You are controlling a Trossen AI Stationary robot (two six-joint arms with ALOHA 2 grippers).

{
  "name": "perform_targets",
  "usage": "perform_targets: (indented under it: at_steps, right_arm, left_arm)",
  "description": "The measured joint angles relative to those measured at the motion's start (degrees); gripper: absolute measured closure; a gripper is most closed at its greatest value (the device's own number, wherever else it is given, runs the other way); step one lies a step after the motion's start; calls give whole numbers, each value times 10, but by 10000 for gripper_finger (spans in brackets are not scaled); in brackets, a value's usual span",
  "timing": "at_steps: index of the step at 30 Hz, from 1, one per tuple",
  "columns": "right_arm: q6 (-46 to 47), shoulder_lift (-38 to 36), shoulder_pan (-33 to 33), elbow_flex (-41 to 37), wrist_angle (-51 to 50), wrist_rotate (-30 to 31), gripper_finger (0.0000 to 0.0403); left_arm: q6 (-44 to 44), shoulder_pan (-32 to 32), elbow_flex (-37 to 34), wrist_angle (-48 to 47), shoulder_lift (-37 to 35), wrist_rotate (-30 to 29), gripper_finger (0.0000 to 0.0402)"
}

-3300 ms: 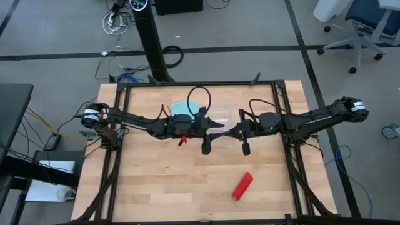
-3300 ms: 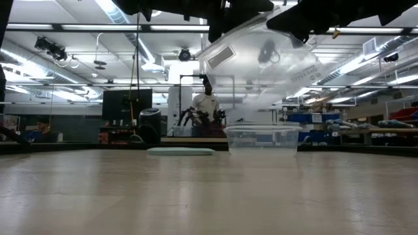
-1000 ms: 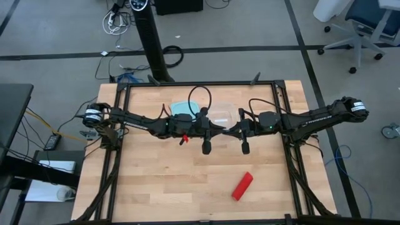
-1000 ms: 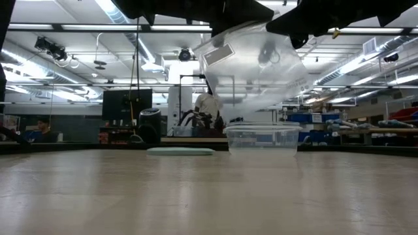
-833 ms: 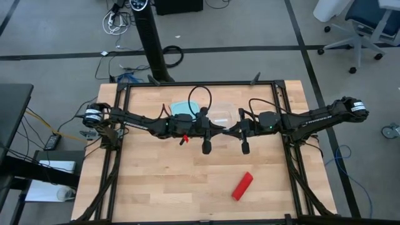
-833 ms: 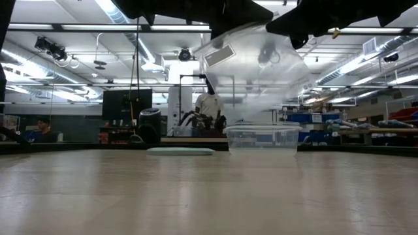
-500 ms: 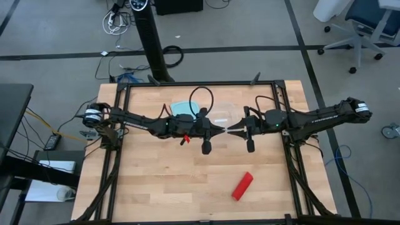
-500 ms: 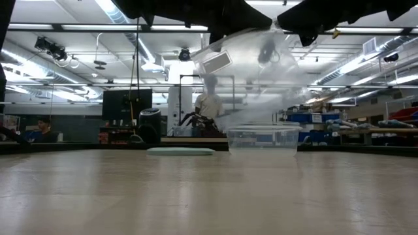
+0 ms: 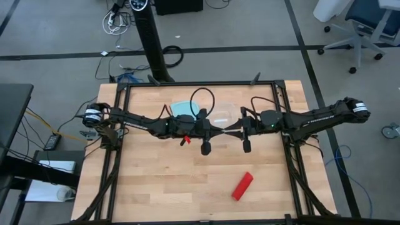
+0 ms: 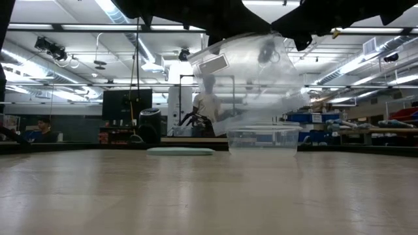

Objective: Roll bandage
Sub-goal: Open the transparent zip lock bag

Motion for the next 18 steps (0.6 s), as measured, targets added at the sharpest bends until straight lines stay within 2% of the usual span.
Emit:
perform_targets:
  at_steps: [4, 8, 18]
  right_arm:
    - [-10, 4, -2, 0, 4, 0, 354]
    - [-15, 4, -7, 0, 1, -2, 394]
    - [0, 4, -10, 0, -10, 16, 401]
  left_arm:
    - [0, 0, 0, -5, 0, -2, 395]
    - [0, 0, 0, -5, 0, -4, 395]
    - [-1, 1, 0, -10, 1, -10, 391]
